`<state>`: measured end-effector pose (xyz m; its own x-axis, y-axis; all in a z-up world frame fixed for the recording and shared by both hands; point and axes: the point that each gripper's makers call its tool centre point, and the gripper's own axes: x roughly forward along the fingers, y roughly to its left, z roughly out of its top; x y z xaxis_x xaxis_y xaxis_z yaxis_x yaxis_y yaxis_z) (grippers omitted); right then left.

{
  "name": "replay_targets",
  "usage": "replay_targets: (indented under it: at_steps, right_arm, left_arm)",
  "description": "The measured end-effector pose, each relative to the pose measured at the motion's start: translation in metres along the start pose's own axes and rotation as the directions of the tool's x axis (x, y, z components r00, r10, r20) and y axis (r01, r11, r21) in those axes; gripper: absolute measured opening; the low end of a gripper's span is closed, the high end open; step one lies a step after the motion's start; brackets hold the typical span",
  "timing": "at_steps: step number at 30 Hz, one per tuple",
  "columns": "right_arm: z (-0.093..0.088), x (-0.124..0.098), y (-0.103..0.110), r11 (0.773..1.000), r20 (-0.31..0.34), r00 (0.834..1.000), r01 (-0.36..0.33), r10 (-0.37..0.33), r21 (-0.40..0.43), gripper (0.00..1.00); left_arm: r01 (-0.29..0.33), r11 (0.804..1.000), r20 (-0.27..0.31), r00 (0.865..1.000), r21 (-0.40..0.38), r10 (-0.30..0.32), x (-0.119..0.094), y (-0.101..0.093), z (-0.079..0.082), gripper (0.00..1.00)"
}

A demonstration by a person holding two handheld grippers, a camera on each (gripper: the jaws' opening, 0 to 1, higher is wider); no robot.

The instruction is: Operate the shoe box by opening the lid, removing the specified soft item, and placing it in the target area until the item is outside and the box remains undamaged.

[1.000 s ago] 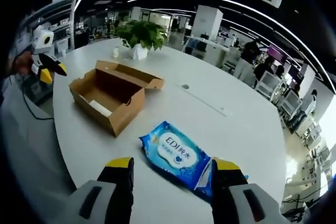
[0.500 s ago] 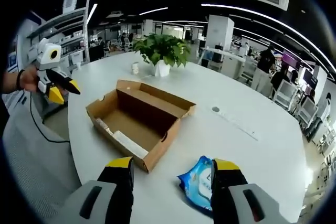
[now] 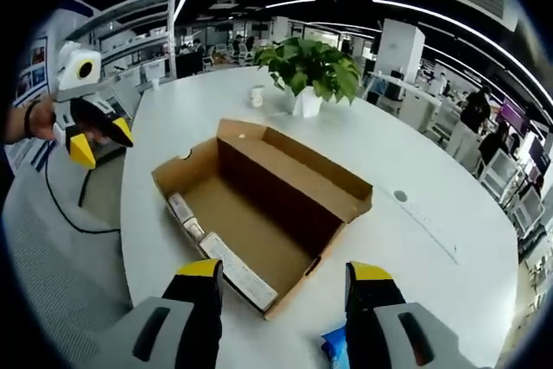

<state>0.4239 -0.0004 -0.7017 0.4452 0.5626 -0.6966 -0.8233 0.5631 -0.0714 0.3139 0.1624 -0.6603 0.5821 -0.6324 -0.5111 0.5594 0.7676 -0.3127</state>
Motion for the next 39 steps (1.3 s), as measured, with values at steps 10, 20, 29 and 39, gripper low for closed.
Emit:
replay_targets:
  at_steps: [10, 20, 29, 39]
  right_arm:
    - [0.001, 0.024, -0.001, 0.995, -0.078, 0.996, -0.042, 0.035, -0.089, 0.55]
    - [-0.015, 0.05, 0.008, 0.976, -0.191, 0.976, -0.137, 0.103, -0.17, 0.55]
    - [-0.024, 0.069, 0.014, 0.961, -0.262, 0.947, -0.231, 0.185, -0.153, 0.55]
    - [-0.034, 0.081, 0.032, 0.925, -0.339, 0.897, -0.35, 0.284, -0.151, 0.54]
  left_arm:
    - [-0.005, 1.0, -0.001, 1.0, -0.013, 0.005, 0.0, 0.007, -0.001, 0.4]
    - [-0.022, 1.0, -0.006, 1.0, -0.019, 0.021, -0.005, 0.018, -0.002, 0.4]
    - [-0.038, 0.999, -0.002, 0.999, -0.03, 0.038, -0.007, 0.023, 0.001, 0.4]
    - [-0.055, 0.997, 0.001, 0.998, -0.047, 0.055, -0.009, 0.032, -0.001, 0.4]
